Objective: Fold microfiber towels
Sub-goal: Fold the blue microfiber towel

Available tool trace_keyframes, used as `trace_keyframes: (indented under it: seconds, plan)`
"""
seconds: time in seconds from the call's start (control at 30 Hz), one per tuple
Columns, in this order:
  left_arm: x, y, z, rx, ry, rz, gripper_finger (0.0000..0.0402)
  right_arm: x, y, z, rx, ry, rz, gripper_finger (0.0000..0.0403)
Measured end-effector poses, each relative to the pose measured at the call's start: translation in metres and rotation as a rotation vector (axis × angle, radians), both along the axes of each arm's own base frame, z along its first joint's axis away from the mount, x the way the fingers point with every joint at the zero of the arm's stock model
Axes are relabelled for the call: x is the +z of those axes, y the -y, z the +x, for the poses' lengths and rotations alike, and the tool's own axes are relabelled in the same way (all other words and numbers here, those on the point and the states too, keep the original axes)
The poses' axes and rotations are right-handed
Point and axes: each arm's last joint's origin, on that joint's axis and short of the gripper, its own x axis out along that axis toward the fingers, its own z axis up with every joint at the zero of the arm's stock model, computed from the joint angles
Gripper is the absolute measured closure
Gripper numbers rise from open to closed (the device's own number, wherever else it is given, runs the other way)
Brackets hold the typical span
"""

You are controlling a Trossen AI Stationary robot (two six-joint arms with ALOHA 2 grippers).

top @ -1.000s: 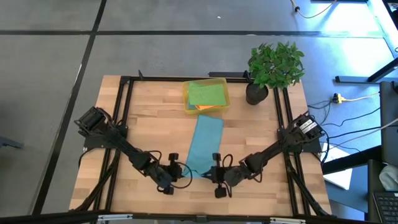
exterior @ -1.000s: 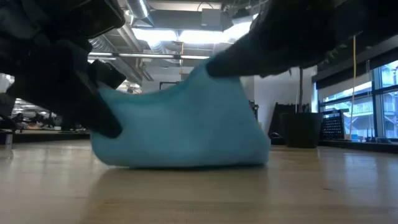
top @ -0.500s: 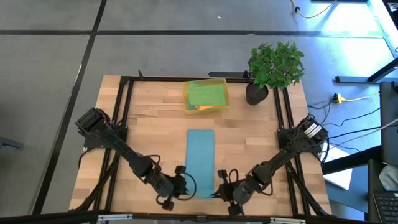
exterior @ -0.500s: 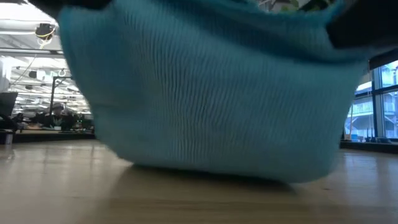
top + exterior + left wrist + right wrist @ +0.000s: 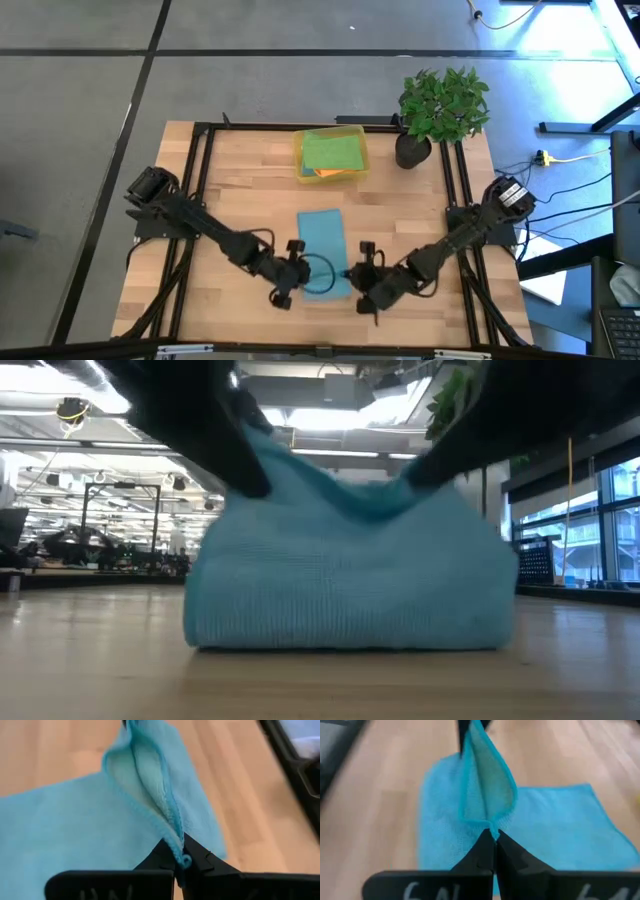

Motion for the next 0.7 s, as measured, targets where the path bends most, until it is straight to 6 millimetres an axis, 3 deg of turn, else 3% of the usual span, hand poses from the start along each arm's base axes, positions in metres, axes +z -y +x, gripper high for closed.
trace_keyframes:
  seconds: [0.47,0.7]
  plan:
    - [-0.009,-0.063,0.011,0.166,-0.151,0.126,0.0401,-0.022,0.063,0.013,-0.313,-0.013,-0.107,0.0401]
    - [-0.014,-0.091,0.014,0.231,-0.177,0.155,0.0401,-0.036,0.089,0.014,-0.375,0.021,-0.101,0.0401]
